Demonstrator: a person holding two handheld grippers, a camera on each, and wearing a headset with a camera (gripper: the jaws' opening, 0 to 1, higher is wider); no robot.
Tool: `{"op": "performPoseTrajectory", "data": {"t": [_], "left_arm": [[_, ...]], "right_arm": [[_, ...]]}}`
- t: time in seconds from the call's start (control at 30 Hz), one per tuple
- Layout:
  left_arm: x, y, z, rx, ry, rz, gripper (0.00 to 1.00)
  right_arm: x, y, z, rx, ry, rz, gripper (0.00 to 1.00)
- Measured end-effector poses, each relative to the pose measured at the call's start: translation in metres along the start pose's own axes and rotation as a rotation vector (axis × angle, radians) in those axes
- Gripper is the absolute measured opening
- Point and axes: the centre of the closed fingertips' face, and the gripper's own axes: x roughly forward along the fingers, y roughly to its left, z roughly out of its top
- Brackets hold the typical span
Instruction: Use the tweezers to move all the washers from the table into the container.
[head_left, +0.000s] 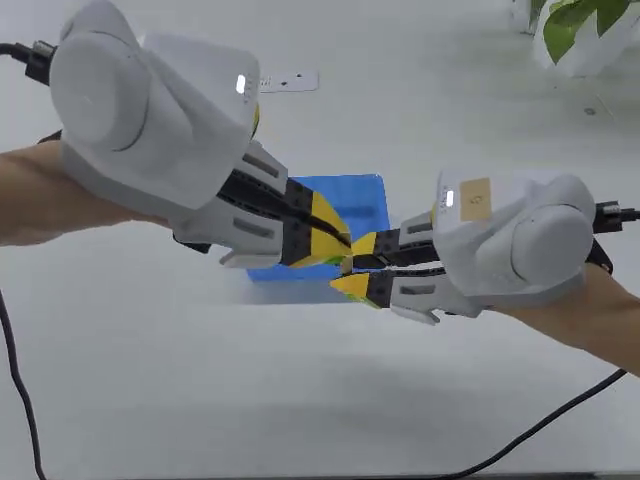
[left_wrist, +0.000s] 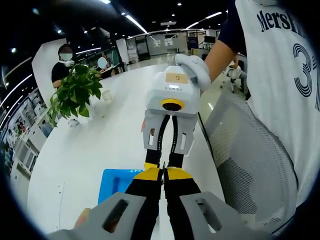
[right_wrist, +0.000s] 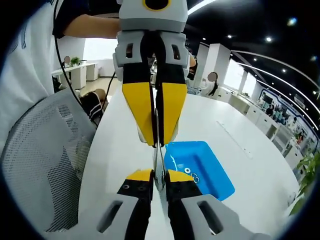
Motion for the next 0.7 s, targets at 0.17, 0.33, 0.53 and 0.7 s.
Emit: {"op": "performPoseTrajectory", "data": {"t": [0.17,0.33,0.53,0.7], "left_arm": [[-0.008,0.01,0.0,0.007,-0.007,0.011,0.06],[-0.014,0.024,-0.003,0.021,0.0,0.019,0.06],[-0.018,0.041,-0.009,0.026,0.007,0.031,0.06],[-0.018,0.052,-0.016,0.011,0.005,0.043,0.06]], "right_arm": [[0.002,-0.012,0.008,-0.016,-0.006,-0.007,0.1],[0.007,-0.024,0.014,-0.032,-0.011,-0.013,0.1],[0.015,-0.038,0.017,-0.044,-0.013,-0.013,0.1],[0.023,-0.048,0.016,-0.059,-0.005,-0.008,0.1]]}}
